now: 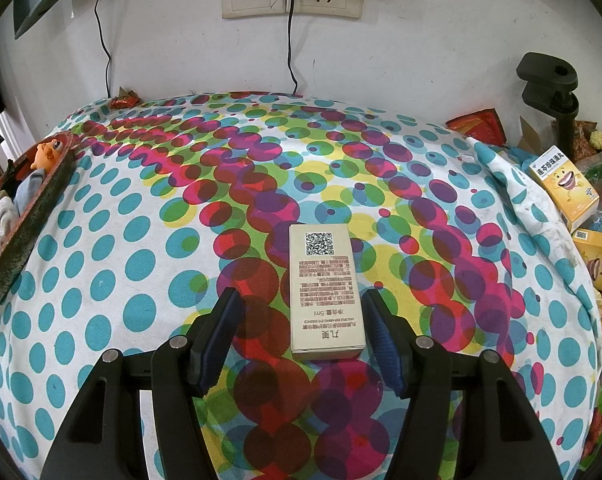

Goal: Organize objects
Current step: 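Lift the left gripper away from the tray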

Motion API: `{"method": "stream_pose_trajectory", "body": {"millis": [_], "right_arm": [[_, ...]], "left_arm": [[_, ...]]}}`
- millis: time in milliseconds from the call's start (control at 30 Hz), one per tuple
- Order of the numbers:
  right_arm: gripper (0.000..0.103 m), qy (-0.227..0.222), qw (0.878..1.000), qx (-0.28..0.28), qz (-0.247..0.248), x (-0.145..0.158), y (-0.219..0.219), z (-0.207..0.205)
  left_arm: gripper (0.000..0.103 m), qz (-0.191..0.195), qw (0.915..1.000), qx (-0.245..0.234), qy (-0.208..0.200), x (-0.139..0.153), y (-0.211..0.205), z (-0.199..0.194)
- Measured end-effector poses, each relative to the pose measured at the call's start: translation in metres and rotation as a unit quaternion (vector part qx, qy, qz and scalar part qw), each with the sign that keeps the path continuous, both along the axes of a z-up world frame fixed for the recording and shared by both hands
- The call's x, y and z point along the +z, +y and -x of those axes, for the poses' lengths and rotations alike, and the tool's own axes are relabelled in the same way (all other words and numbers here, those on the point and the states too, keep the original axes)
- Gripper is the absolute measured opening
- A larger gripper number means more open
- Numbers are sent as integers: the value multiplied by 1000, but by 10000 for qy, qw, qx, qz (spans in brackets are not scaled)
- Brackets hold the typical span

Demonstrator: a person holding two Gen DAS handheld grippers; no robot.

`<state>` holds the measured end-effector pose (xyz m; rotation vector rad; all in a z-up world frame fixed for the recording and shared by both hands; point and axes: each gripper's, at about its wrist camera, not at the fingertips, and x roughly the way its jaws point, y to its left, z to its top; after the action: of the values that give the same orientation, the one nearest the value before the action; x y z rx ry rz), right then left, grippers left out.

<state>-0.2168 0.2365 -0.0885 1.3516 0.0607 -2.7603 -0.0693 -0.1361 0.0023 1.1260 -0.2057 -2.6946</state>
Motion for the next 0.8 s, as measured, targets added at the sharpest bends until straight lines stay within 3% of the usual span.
{"method": "stream_pose_trajectory", "body": {"millis": [167,333,433,500,533,800], "right_arm": [[60,-1,10000,1,14,0,0,0],[59,1,10000,-11,-16,0,-1,0],[49,3,10000,-46,10,0,-2,1],[31,-3,10000,28,-2,2,-5,-1],[27,-9,10000,39,-23,2,-8,-3],[27,-6,10000,-50,-58,2,-27,-15]], "left_arm": [[69,-406,9988,-143,-220,-4,1,-3],[69,-448,9980,-138,-434,-16,-3,0],[69,-643,9965,-112,-514,-21,-12,1],[69,-721,9957,-108,-575,-23,-16,1],[69,-725,9954,-120,-609,-24,-17,1],[69,-659,9960,-83,-597,-24,-19,-1]]}}
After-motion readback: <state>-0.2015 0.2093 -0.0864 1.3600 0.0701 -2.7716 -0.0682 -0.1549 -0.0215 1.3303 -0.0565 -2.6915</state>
